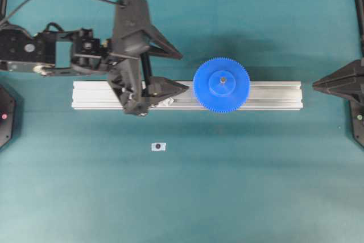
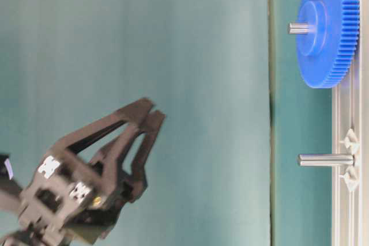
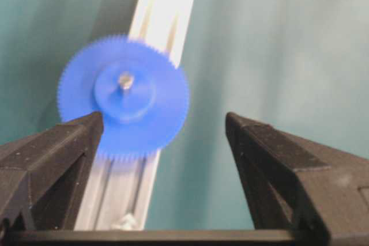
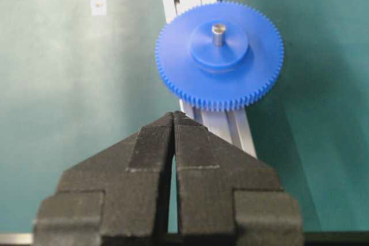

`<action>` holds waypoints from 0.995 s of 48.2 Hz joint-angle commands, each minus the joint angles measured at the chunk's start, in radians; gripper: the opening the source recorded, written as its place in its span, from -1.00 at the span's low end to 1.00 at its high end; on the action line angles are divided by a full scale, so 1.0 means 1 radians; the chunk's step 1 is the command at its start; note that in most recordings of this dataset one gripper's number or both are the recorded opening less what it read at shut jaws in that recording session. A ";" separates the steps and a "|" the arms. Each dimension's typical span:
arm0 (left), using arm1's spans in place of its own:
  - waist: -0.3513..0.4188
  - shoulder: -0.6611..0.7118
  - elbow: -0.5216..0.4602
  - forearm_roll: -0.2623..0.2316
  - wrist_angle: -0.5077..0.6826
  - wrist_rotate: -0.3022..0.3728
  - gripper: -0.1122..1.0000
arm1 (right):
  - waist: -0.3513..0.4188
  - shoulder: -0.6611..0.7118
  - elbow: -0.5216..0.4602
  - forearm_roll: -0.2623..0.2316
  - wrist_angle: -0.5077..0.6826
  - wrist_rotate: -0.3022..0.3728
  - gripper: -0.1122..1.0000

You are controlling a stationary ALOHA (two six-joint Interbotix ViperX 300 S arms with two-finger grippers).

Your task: Find the location of the shaft and insert the large gear.

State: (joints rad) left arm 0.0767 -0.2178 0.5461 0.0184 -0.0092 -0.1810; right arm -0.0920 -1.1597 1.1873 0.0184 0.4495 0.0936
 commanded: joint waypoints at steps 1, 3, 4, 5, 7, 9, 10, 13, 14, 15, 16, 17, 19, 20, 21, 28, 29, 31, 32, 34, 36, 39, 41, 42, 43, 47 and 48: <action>-0.005 -0.034 0.003 0.005 -0.023 -0.002 0.77 | -0.002 0.008 -0.009 0.002 -0.009 0.009 -0.76; -0.005 -0.035 0.008 0.003 -0.025 -0.002 0.77 | -0.002 0.008 -0.009 0.002 -0.009 0.009 -0.76; -0.006 -0.037 0.009 0.003 -0.025 -0.002 0.77 | -0.002 0.008 -0.009 0.002 -0.009 0.009 -0.76; -0.006 -0.037 0.009 0.003 -0.025 -0.002 0.77 | -0.002 0.008 -0.009 0.002 -0.009 0.009 -0.76; -0.008 -0.038 0.012 0.003 -0.026 -0.002 0.77 | -0.002 0.008 -0.009 0.002 -0.009 0.009 -0.76; -0.009 -0.040 0.015 0.005 -0.028 -0.002 0.77 | -0.002 0.006 -0.009 0.002 -0.009 0.009 -0.76; -0.011 -0.040 0.017 0.003 -0.029 -0.002 0.76 | -0.002 0.008 -0.009 0.002 -0.009 0.009 -0.76; -0.012 -0.043 0.020 0.003 -0.031 -0.002 0.77 | -0.002 0.008 -0.009 0.002 -0.009 0.009 -0.76; -0.014 -0.043 0.021 0.003 -0.031 -0.002 0.77 | -0.002 0.008 -0.009 0.002 -0.009 0.009 -0.76; -0.014 -0.043 0.021 0.003 -0.029 -0.002 0.77 | -0.002 0.008 -0.009 0.002 -0.009 0.009 -0.76; -0.014 -0.044 0.023 0.003 -0.031 -0.002 0.77 | -0.002 0.008 -0.009 0.002 -0.011 0.009 -0.76; -0.015 -0.044 0.025 0.003 -0.031 -0.002 0.77 | -0.002 0.008 -0.008 0.002 -0.011 0.009 -0.76; -0.017 -0.044 0.025 0.003 -0.031 -0.002 0.77 | -0.002 0.008 -0.008 0.000 -0.009 0.009 -0.76; -0.017 -0.044 0.026 0.005 -0.031 -0.002 0.77 | -0.002 0.008 -0.008 0.002 -0.009 0.009 -0.76; -0.017 -0.044 0.026 0.003 -0.031 -0.002 0.77 | -0.002 0.008 -0.008 0.002 -0.011 0.009 -0.76; -0.020 -0.043 0.026 0.003 -0.031 -0.002 0.77 | -0.002 0.008 -0.006 0.000 -0.009 0.009 -0.76; -0.020 -0.043 0.026 0.003 -0.031 -0.002 0.77 | -0.002 0.008 -0.008 0.002 -0.011 0.009 -0.76; -0.020 -0.041 0.028 0.003 -0.031 -0.002 0.77 | 0.000 0.006 -0.008 0.002 -0.009 0.009 -0.76; -0.020 -0.040 0.028 0.003 -0.031 -0.002 0.77 | -0.002 0.008 -0.008 0.002 -0.011 0.009 -0.76; -0.020 -0.040 0.028 0.003 -0.031 -0.002 0.77 | -0.002 0.008 -0.008 0.002 -0.011 0.009 -0.76; -0.020 -0.040 0.026 0.003 -0.031 -0.002 0.77 | -0.002 0.008 -0.008 0.002 -0.011 0.009 -0.76; -0.021 -0.040 0.026 0.005 -0.031 -0.002 0.77 | -0.002 0.008 -0.008 0.002 -0.009 0.009 -0.76; -0.021 -0.040 0.026 0.003 -0.031 -0.002 0.77 | -0.002 0.008 -0.008 0.002 -0.011 0.009 -0.76; -0.021 -0.040 0.026 0.003 -0.031 -0.002 0.77 | -0.002 0.008 -0.008 0.002 -0.009 0.009 -0.76; -0.021 -0.040 0.026 0.003 -0.031 -0.002 0.77 | -0.002 0.008 -0.008 0.002 -0.009 0.009 -0.76; -0.021 -0.038 0.026 0.003 -0.031 -0.002 0.77 | -0.003 0.008 -0.006 0.002 -0.011 0.009 -0.76; -0.021 -0.040 0.028 0.003 -0.031 -0.002 0.77 | -0.003 0.008 -0.006 0.002 -0.011 0.009 -0.76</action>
State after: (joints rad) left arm 0.0598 -0.2393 0.5829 0.0199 -0.0307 -0.1825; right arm -0.0920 -1.1597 1.1904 0.0169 0.4495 0.0936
